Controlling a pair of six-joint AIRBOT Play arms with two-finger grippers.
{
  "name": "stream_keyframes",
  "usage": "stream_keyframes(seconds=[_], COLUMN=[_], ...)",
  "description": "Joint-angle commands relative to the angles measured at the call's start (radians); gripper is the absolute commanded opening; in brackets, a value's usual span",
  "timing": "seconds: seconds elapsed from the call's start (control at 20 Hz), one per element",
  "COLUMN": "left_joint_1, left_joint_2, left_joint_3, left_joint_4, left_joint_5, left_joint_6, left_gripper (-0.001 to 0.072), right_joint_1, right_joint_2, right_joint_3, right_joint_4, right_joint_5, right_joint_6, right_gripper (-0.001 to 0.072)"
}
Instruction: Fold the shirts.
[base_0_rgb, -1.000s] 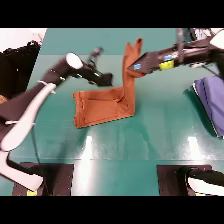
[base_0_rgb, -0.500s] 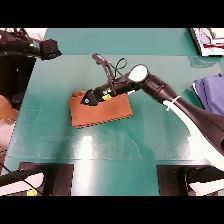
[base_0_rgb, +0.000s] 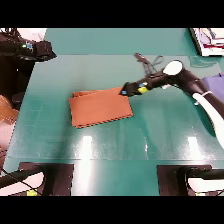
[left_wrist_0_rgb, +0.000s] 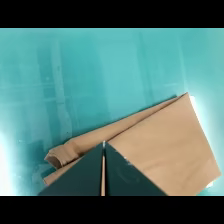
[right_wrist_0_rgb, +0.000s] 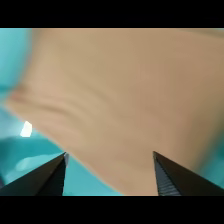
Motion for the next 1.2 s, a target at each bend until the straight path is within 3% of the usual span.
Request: stream_keyframes(seconds=[0.0, 0.25, 0.5, 0.65, 0.7, 0.75, 0.9, 1.15], left_joint_1=[0.001, 0.001, 0.001, 0.001, 0.001, 0.001, 0.001, -0.089], left_joint_2=[0.001, 0.0, -0.01, -0.011, -0.011, -0.011, -0.011, -0.011], left_joint_3=[0.0, 0.0, -0.013, -0.013, -0.013, -0.013, -0.013, -0.012], left_joint_4=[0.0, 0.0, -0.004, -0.004, -0.005, -0.006, -0.043, -0.064], left_joint_5=[-0.006, 0.022, 0.011, 0.011, 0.012, 0.014, 0.014, 0.016], left_joint_6=[0.0, 0.0, 0.0, 0.0, 0.0, -0.001, -0.001, -0.001], left_gripper=[0.0025, 0.0025, 0.0025, 0.0025, 0.0025, 0.0025, 0.0024, 0.0024], right_joint_1=[-0.153, -0.148, -0.017, 0.063, 0.085, 0.101, 0.125, -0.002], right_joint_2=[0.026, -0.085, -0.272, -0.342, -0.358, -0.37, -0.378, -0.313], right_joint_3=[-0.146, -0.168, 0.006, 0.119, 0.151, 0.177, 0.222, 0.27], right_joint_4=[0.0, 0.128, 0.169, 0.167, 0.168, 0.167, 0.164, 0.158], right_joint_5=[-0.003, 0.024, 0.094, 0.079, 0.068, 0.057, 0.01, 0.011], right_joint_6=[0.002, -0.032, -0.031, -0.031, -0.031, -0.031, -0.031, -0.021], right_gripper=[0.061, 0.0609, 0.0606, 0.0545, 0.0445, 0.0292, 0.0028, 0.002])
